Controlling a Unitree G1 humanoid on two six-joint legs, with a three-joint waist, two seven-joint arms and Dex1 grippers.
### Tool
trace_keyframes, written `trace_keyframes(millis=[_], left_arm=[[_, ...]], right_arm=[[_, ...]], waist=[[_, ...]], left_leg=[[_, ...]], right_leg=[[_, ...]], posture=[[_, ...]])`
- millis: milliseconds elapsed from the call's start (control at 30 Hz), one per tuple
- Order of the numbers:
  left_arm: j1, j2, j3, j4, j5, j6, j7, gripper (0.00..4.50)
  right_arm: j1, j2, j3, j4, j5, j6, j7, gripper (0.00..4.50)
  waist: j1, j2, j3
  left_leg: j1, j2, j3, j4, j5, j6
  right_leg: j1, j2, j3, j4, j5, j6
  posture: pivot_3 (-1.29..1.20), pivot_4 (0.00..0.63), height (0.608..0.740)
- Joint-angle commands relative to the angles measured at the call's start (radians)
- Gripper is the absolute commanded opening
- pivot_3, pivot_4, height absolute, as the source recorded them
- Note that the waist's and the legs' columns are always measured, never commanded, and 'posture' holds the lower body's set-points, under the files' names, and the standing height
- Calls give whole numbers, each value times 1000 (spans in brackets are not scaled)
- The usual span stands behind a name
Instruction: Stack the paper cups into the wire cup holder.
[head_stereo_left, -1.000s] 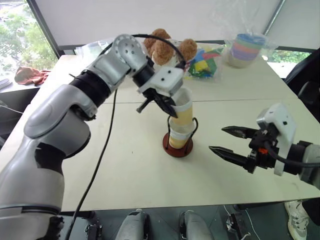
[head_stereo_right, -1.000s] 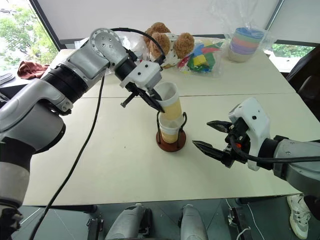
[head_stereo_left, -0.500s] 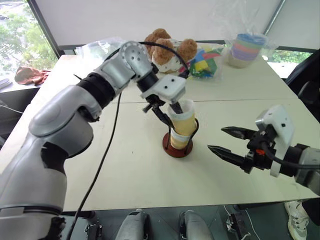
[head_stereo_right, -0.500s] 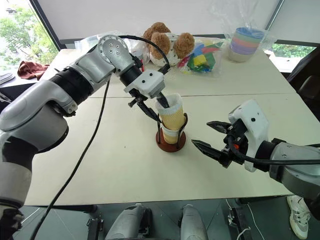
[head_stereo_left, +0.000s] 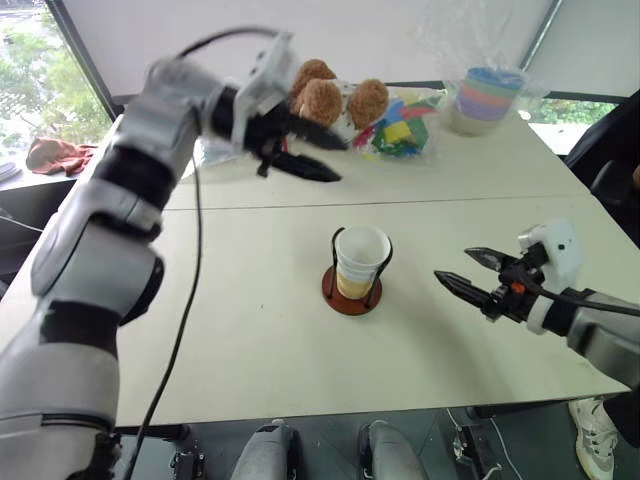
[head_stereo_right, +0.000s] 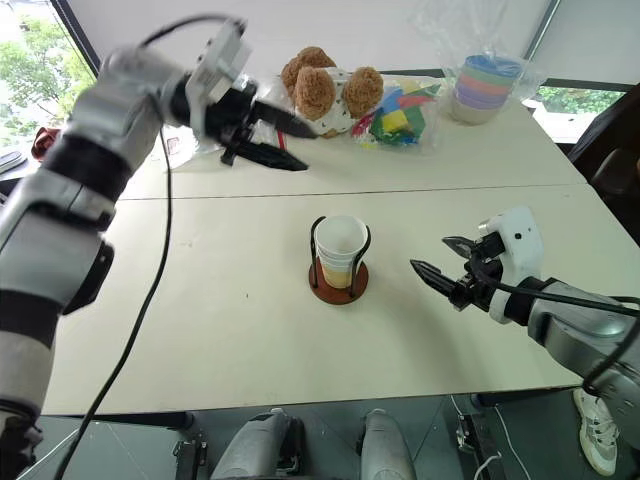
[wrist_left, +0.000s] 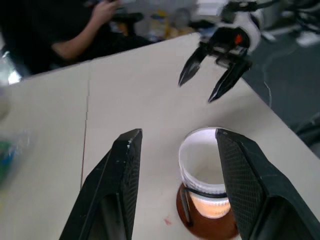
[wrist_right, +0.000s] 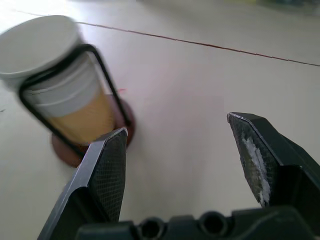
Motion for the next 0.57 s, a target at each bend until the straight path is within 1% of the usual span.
trace_keyframes(millis=[33, 67, 100, 133, 200, 300, 367, 433, 500, 567], left_arm=[[232, 3, 230, -231, 28, 68, 423, 2373], [333, -8, 289, -323, 37, 92, 545, 2373], [403, -20, 331, -396, 47, 112, 630, 2373], [508, -36, 364, -489, 66, 134, 730, 2373], [721, -67, 388, -673, 107, 181, 862, 2373], [927, -182, 447, -854, 144, 218, 1066, 2373], [1007, -247, 470, -926, 178, 217, 1156, 2373], [1054, -290, 472, -972, 217, 201, 1192, 2373], [1069, -332, 482, -984, 223, 193, 1210, 2373], [1064, -357, 494, -982, 227, 194, 1215, 2373]], right_arm=[[-57, 64, 28, 157, -147, -140, 29, 3475], [-78, 95, 27, 218, -199, -199, 11, 3475], [-92, 118, 24, 261, -240, -245, 3, 3475], [-116, 140, 24, 328, -307, -308, -35, 3475], [-162, 211, 0, 429, -357, -399, -85, 3475], [-187, 297, -28, 504, -407, -490, -136, 3475], [-188, 337, -35, 519, -430, -520, -155, 3475], [-191, 376, -46, 521, -429, -532, -164, 3475], [-190, 400, -37, 527, -447, -539, -169, 3475], [-185, 411, -21, 531, -474, -546, -163, 3475]], waist=[[0, -1, 1], [1, -2, 1], [4, -2, 1], [4, -1, 1], [2, 0, -1], [10, 1, -1], [12, 1, -1], [12, 1, -1], [10, 2, -1], [7, 2, -2]], left_leg=[[0, 0, 0, 0, 0, -1], [0, 0, 0, 0, 1, -1], [-1, 0, -1, 0, 2, -3], [-2, 0, -1, 0, 4, -7], [-2, 0, -1, -1, 4, -8], [0, -2, -1, -3, 4, -8], [0, -2, -1, -2, 5, -10], [1, -2, -1, -2, 6, -10], [4, -2, -1, -2, 5, -10], [11, -1, -1, -3, 3, -6]], right_leg=[[0, 0, 0, 0, 0, 0], [0, 0, 0, 0, 0, 0], [-1, 0, 0, 1, 0, 0], [-1, 0, 0, 1, 0, 0], [-1, -1, 1, 1, 0, 0], [0, -2, 2, 0, 0, 0], [1, -1, 2, -1, 0, 0], [1, -2, 2, -1, 0, 0], [3, -1, 3, 1, 0, -1], [10, -1, 2, 1, 0, -1]], posture=[[0, 150, 740], [0, 150, 740], [0, 150, 740], [0, 150, 740], [0, 150, 740], [0, 150, 740], [0, 150, 740], [0, 150, 740], [0, 150, 740], [0, 150, 740]])
